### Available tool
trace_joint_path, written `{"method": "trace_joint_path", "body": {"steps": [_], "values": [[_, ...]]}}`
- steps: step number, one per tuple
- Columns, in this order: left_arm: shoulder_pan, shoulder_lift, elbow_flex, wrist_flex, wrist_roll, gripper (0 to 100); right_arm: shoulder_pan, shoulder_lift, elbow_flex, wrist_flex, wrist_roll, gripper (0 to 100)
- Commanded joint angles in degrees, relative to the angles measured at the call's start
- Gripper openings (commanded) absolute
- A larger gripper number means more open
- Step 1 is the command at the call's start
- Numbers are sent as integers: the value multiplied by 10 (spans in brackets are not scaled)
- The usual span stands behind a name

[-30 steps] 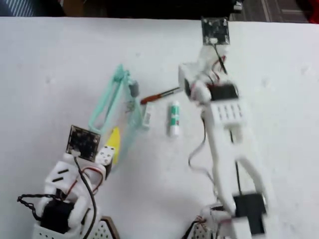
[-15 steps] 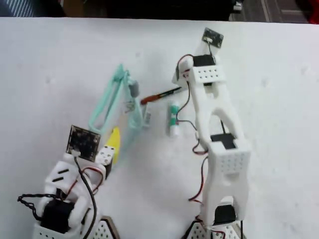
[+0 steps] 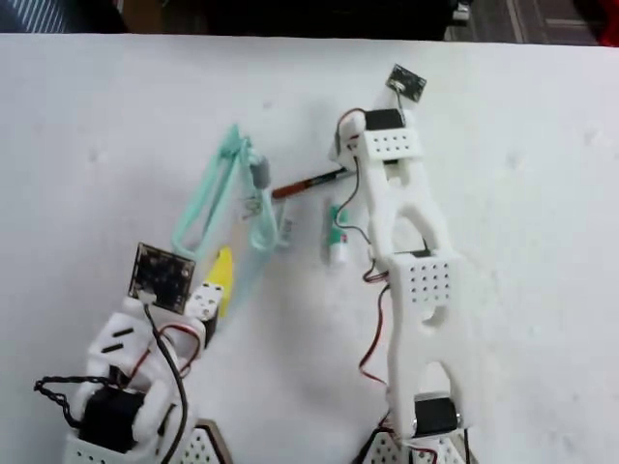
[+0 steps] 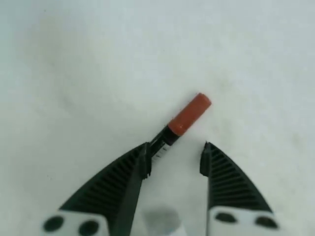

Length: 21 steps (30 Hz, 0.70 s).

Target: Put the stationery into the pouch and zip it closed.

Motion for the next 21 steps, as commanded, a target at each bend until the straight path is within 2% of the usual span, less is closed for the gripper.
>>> {"method": "trace_joint_path", "body": {"steps": [1, 8, 11, 17, 21], "values": [[-1, -6, -8, -15, 0, 94, -7, 8, -34, 4, 1, 180], [-1, -6, -8, -15, 0, 94, -21, 66, -39, -1, 23, 15], [-1, -6, -8, -15, 0, 94, -22, 73, -42, -8, 65, 39], [-1, -6, -8, -15, 0, 94, -22, 79, -74, 33, 70, 19], [-1, -6, -8, -15, 0, 94, -19, 79, -79, 50, 70, 90]]}}
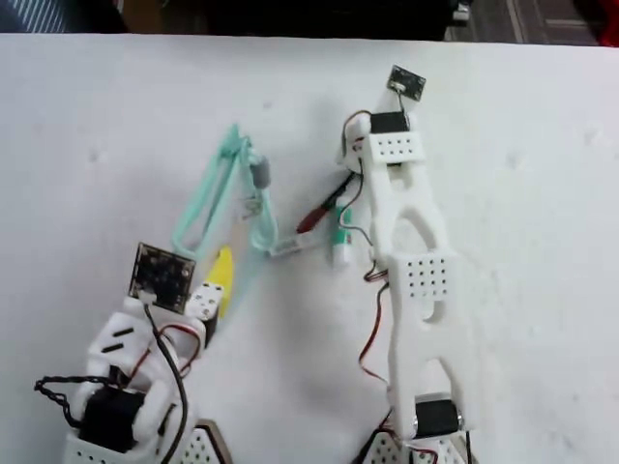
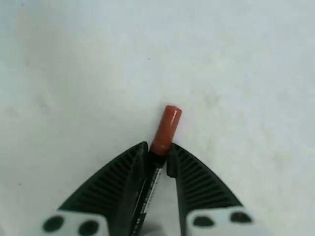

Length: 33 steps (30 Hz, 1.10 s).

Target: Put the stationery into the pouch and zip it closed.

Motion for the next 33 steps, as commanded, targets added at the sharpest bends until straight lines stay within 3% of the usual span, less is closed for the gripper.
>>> {"method": "trace_joint_path", "body": {"steps": [1, 5, 8, 15, 21, 30, 33], "values": [[-1, -6, -8, -15, 0, 94, -17, -4, -3, 20, 8, 103], [-1, -6, -8, -15, 0, 95, -19, -4, -2, 22, 8, 19], [1, -6, -8, -15, 0, 99, -15, -4, -3, 19, 8, 26], [0, -6, -6, -11, 4, 261, 1, -27, -18, 42, 12, 18], [-1, -6, -6, -11, 4, 249, 1, -73, -112, 109, 69, 18], [-1, -6, -5, -11, 4, 249, 0, -109, -291, 208, 73, 18], [0, -6, -5, -11, 4, 249, 3, -152, -288, 209, 90, 18]]}}
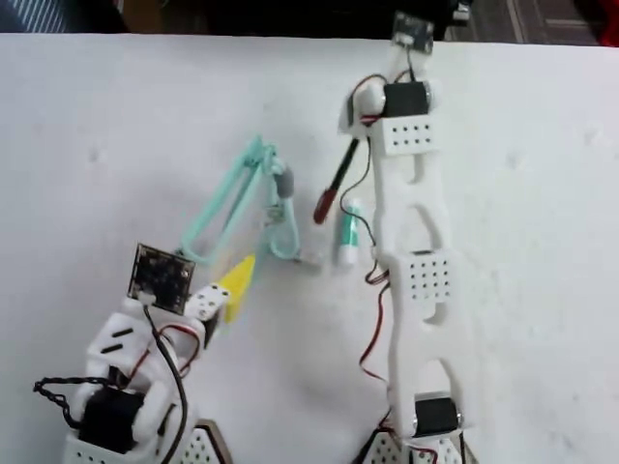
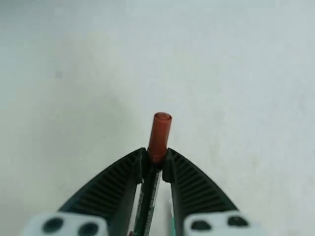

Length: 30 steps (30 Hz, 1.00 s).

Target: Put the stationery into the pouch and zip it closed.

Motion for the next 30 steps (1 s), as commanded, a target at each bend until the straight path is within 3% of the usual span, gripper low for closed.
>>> {"method": "trace_joint_path", "body": {"steps": [1, 12, 19, 30], "values": [[0, -4, -5, -11, 5, 249, 4, -91, -12, 15, 35, 18], [2, -4, -4, -11, 5, 249, 1, -247, 11, 15, 67, 18], [3, -4, -4, -11, 5, 249, -13, -339, 7, 15, 206, 18], [4, -4, 4, -13, 5, 249, -19, -514, 13, 15, 210, 17]]}}
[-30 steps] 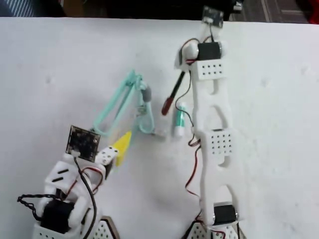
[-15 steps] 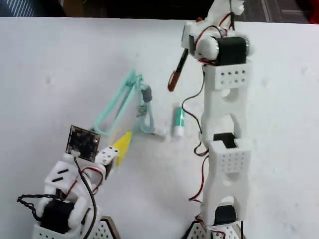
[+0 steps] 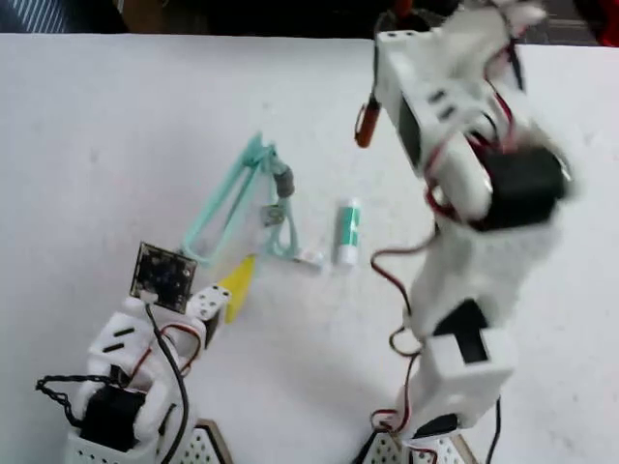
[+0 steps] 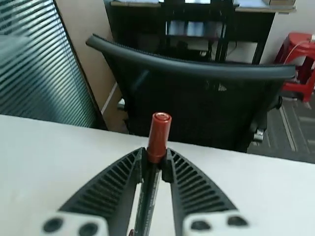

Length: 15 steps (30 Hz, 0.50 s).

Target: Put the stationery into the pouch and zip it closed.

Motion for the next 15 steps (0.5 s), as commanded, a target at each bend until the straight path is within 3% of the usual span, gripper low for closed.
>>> {"method": "trace_joint_path", "body": {"steps": [1, 9, 15], "values": [[4, -5, -4, -13, 6, 249, -3, -69, -2, 13, 8, 17], [5, -5, -4, -11, 6, 249, -3, -175, 16, 15, 6, 17], [5, -5, -4, -11, 6, 249, -74, -305, 231, 13, 4, 17]]}}
